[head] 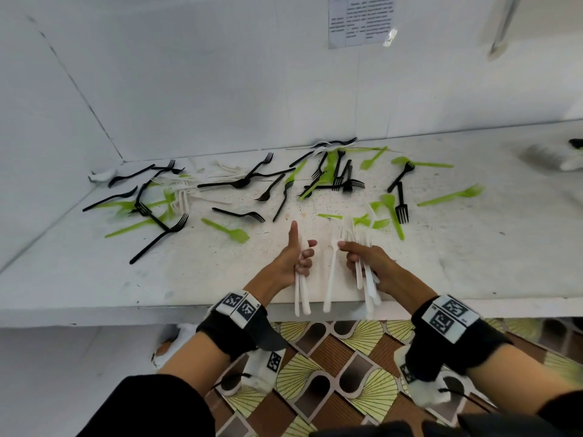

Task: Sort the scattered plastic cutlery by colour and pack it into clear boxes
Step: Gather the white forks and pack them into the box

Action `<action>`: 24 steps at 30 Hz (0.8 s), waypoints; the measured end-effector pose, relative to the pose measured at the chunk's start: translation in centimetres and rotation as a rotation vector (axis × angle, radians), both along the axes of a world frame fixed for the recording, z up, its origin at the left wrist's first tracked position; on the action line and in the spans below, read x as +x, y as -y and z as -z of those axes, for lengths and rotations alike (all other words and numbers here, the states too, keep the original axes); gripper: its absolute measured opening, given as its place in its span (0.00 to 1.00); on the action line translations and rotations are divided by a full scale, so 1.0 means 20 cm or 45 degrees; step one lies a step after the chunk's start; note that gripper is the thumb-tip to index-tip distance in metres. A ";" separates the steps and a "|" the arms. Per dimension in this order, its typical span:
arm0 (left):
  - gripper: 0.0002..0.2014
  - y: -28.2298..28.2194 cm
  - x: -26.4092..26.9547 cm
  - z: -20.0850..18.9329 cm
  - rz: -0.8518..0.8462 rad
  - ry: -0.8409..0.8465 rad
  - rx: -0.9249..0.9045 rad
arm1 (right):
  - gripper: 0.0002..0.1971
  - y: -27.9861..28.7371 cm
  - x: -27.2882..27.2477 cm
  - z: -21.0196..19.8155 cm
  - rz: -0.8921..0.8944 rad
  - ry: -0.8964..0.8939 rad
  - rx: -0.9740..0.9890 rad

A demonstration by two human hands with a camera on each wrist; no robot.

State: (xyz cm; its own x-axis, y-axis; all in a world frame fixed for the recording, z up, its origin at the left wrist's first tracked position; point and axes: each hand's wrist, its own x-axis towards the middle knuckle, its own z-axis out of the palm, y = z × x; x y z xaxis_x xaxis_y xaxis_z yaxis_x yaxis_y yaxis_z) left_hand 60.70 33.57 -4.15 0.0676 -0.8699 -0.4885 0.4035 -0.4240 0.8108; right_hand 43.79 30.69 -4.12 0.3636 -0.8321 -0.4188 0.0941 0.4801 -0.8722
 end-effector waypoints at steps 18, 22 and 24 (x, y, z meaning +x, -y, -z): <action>0.10 0.00 -0.03 -0.07 0.109 0.032 0.051 | 0.13 -0.03 0.00 0.00 0.011 -0.076 -0.087; 0.07 -0.01 -0.04 -0.05 0.065 0.028 0.018 | 0.14 -0.03 0.00 0.00 0.016 -0.093 -0.102; 0.03 -0.01 -0.04 -0.04 0.048 0.060 -0.010 | 0.13 -0.03 0.00 0.00 0.016 -0.092 -0.104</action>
